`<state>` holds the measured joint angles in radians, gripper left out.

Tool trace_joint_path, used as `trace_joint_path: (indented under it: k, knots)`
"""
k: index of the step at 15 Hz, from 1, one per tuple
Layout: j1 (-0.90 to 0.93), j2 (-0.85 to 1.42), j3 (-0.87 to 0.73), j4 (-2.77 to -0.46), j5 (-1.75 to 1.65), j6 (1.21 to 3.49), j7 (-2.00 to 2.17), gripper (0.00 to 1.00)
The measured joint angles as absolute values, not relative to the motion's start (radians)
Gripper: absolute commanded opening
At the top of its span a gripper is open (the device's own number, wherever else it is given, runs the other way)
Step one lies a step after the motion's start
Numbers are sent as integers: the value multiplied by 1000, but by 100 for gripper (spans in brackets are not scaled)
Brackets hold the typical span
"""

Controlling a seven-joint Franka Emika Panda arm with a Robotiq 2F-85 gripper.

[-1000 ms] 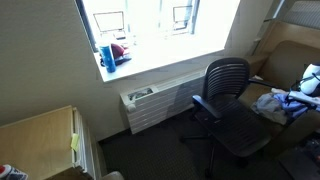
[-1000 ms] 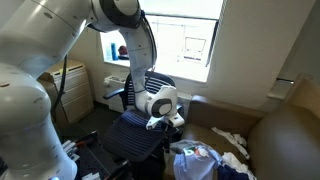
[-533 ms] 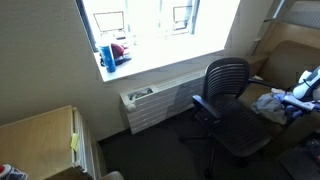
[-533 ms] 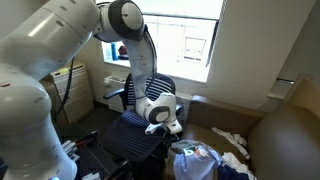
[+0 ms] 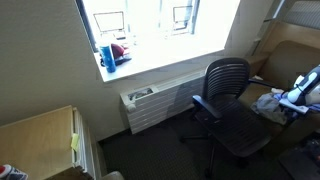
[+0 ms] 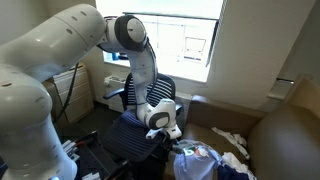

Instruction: Put the brown clothing on the black chair

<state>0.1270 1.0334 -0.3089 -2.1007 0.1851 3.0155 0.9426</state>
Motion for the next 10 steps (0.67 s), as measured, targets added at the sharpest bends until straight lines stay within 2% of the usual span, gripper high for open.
trace_joint_path:
  k: [10]
  knots:
    - [120, 1108, -299, -2042, 236, 3027, 942, 100]
